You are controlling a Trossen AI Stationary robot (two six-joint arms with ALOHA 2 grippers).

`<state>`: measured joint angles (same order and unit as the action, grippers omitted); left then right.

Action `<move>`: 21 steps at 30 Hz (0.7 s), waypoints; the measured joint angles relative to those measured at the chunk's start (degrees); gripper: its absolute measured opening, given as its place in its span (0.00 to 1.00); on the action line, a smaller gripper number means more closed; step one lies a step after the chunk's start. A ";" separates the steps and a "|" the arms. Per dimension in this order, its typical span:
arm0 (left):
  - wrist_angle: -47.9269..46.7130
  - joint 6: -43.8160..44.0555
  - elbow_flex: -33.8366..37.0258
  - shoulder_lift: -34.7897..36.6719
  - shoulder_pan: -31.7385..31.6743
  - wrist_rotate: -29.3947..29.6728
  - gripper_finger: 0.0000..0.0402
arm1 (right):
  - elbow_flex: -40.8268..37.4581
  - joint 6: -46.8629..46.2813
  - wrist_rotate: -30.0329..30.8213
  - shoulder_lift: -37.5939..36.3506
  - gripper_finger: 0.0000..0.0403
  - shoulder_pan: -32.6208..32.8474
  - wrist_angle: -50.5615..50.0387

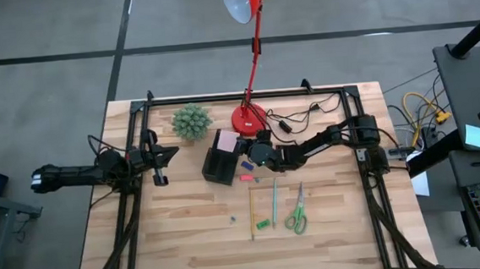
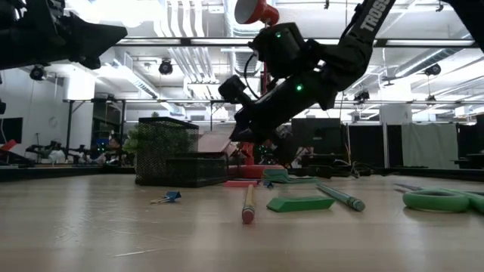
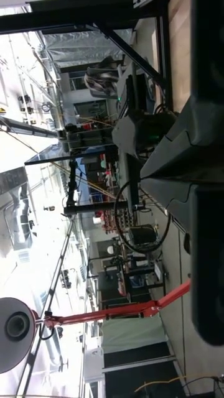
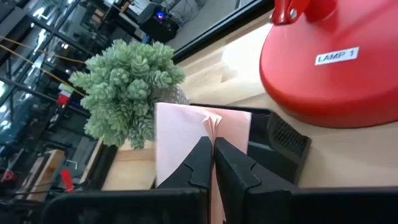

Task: Pick and place office supplies into organizer
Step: Put the pink sticky notes in the black desk organizer

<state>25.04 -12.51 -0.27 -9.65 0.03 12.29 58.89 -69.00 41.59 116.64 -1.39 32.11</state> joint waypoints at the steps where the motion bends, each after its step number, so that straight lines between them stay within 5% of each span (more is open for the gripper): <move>1: 0.00 0.02 0.00 0.02 -0.01 -0.01 0.00 | 0.25 -0.07 -0.05 0.30 0.02 0.00 -0.02; 21: -0.07 0.03 0.00 -0.35 0.00 -0.04 0.00 | -0.67 -1.92 0.47 0.61 0.02 -0.13 -0.21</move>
<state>24.97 -12.48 -0.27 -10.00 0.03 12.25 58.22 -70.91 42.06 117.25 -1.52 31.90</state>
